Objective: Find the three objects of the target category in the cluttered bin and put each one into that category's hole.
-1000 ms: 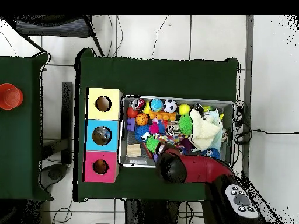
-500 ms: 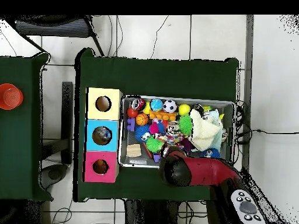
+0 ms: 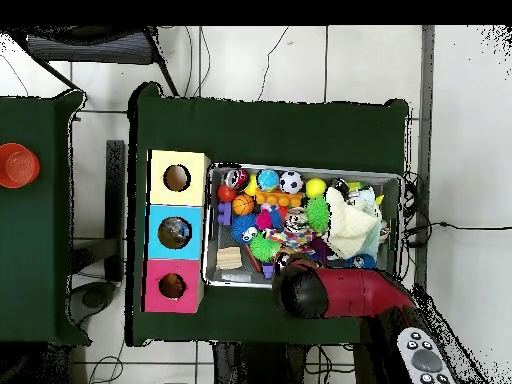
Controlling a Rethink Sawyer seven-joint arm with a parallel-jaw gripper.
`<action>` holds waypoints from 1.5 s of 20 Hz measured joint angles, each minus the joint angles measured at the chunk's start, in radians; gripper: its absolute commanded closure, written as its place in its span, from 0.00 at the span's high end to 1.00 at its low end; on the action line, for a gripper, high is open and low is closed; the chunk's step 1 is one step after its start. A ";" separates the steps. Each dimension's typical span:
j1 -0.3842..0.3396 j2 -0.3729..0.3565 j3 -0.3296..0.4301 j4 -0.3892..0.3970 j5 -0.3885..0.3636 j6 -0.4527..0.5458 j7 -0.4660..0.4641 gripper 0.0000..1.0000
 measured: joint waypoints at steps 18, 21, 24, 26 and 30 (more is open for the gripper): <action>0.040 0.200 -0.023 -0.099 0.001 -0.154 0.000 1.00; 0.062 0.208 -0.042 -0.127 0.001 -0.154 0.000 1.00; 0.086 0.218 -0.068 -0.156 0.001 -0.155 0.000 1.00; 0.097 0.222 -0.081 -0.168 0.001 -0.158 0.000 1.00; 0.101 0.224 -0.089 -0.171 0.001 -0.167 0.000 1.00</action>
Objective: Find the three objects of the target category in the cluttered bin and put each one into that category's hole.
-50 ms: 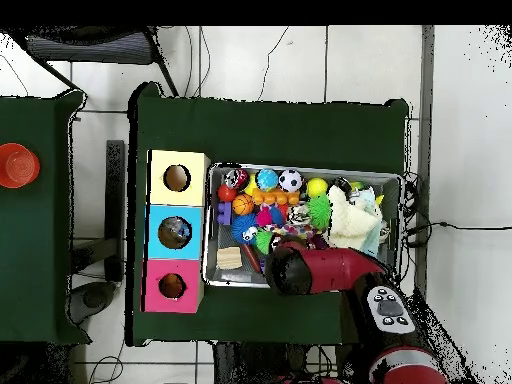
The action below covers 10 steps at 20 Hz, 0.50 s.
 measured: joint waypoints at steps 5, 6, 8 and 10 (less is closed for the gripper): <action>-0.014 0.018 -0.006 -0.014 0.001 -0.036 0.000 0.00; -0.015 0.019 -0.006 -0.016 0.001 -0.044 0.000 0.00; -0.016 0.026 -0.005 -0.021 0.000 -0.066 0.000 0.00; -0.017 0.039 -0.005 -0.028 0.000 -0.074 0.000 0.00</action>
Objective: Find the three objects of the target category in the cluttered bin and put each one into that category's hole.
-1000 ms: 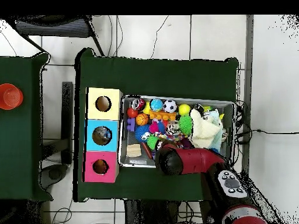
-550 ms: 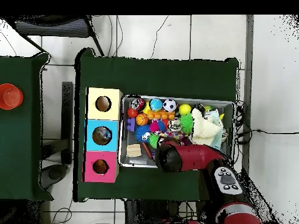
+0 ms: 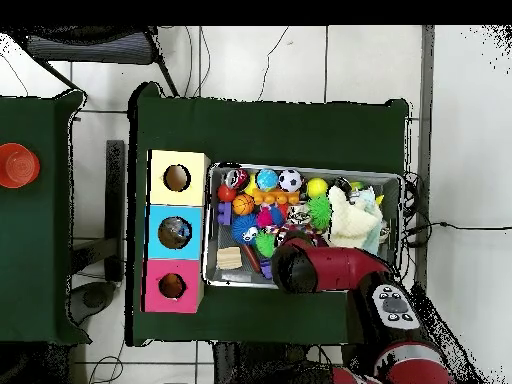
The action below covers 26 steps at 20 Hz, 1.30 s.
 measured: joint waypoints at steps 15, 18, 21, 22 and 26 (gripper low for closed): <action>-0.028 0.077 0.011 0.012 0.137 0.003 0.000 0.00; -0.030 0.078 0.012 0.014 0.163 0.011 0.000 0.00; -0.034 0.078 0.013 0.015 0.193 0.027 0.000 0.00; -0.036 0.078 0.014 0.017 0.211 0.036 0.000 0.00; -0.045 0.077 0.022 0.035 0.249 0.045 0.000 0.00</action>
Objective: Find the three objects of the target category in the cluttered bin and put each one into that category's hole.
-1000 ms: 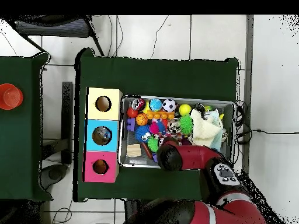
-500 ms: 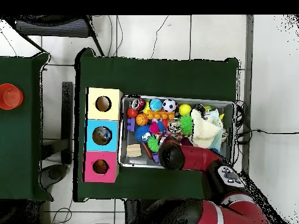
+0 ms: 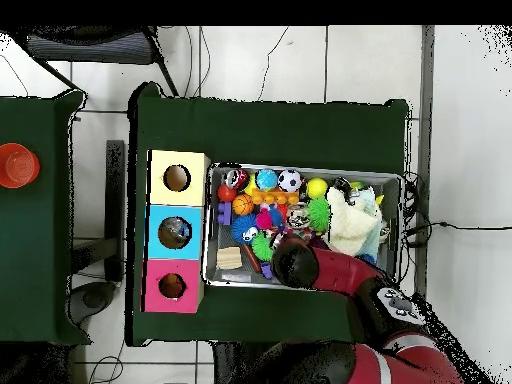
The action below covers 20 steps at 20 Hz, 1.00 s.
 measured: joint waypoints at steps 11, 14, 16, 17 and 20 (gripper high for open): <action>-0.032 -0.034 0.053 0.119 0.065 0.062 0.000 0.00; -0.036 -0.054 0.066 0.154 0.073 0.093 0.000 0.00; -0.040 -0.069 0.076 0.169 0.079 0.098 0.000 0.00; -0.047 -0.084 0.089 0.192 0.087 0.097 0.000 0.00; -0.057 -0.099 0.107 0.214 0.099 0.097 0.000 0.00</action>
